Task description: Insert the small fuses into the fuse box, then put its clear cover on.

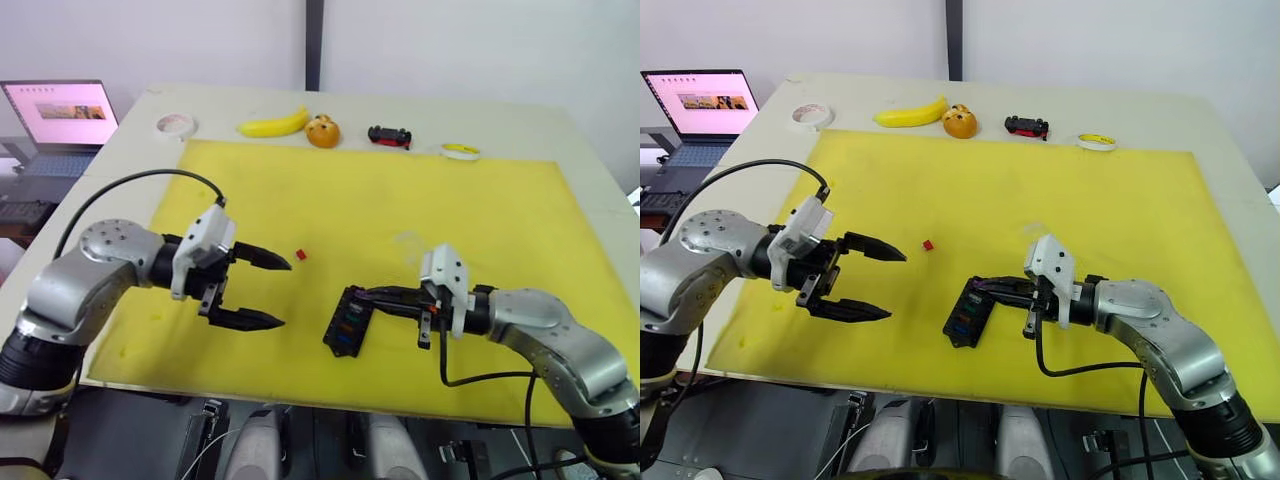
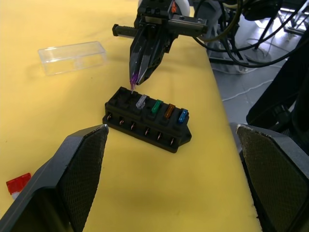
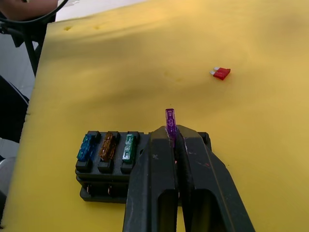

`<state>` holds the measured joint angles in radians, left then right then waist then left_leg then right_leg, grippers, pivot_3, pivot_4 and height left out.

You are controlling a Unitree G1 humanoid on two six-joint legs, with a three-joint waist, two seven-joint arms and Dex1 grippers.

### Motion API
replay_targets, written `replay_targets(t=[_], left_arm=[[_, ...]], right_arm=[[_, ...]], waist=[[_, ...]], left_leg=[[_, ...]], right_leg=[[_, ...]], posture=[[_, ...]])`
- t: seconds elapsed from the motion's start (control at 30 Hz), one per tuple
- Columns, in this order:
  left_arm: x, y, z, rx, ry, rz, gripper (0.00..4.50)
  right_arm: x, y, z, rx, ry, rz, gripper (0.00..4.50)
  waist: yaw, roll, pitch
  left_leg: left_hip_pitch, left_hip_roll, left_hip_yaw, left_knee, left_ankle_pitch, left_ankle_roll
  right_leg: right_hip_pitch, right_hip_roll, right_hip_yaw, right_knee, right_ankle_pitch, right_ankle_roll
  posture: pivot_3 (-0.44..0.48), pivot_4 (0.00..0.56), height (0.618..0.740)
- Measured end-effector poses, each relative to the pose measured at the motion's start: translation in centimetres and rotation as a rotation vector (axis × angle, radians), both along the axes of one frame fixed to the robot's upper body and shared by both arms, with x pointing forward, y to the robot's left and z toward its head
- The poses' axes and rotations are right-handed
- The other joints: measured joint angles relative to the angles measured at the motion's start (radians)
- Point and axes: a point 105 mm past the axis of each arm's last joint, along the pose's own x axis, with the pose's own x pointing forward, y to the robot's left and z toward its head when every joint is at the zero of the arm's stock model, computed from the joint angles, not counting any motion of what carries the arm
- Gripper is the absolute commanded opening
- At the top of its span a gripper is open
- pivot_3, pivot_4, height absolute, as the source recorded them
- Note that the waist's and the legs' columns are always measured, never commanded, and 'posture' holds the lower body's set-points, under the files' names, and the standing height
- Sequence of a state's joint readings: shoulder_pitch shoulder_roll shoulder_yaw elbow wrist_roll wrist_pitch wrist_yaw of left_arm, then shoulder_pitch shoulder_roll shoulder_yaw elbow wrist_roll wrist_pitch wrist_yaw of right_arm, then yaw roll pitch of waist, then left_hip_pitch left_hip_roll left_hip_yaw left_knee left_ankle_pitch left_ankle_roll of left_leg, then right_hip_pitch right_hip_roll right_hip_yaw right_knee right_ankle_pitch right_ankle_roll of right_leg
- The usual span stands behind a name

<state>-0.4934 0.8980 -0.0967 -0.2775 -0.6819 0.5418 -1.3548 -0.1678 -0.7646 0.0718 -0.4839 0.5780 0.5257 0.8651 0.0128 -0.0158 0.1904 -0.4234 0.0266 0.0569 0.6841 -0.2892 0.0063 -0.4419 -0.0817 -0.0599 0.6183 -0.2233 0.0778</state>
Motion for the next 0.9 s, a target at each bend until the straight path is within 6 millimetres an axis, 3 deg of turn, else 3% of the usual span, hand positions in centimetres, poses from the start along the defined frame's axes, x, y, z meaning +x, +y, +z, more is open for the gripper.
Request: replay_targets(t=[0.9], left_arm=[[-0.5, -0.3, -0.4, 0.017, -0.009, -0.009, 4.47]], right_arm=[[0.5, 0.4, -1.4, -0.006, 0.004, 0.0, 0.0]], waist=[[0.0, 0.0, 0.0]], left_leg=[[0.006, 0.0, 0.001, 0.001, 0.0, -0.001]], right_leg=[[0.002, 0.0, 0.002, 0.009, 0.0, 0.0]], posture=[[0.0, 0.15, 0.737]])
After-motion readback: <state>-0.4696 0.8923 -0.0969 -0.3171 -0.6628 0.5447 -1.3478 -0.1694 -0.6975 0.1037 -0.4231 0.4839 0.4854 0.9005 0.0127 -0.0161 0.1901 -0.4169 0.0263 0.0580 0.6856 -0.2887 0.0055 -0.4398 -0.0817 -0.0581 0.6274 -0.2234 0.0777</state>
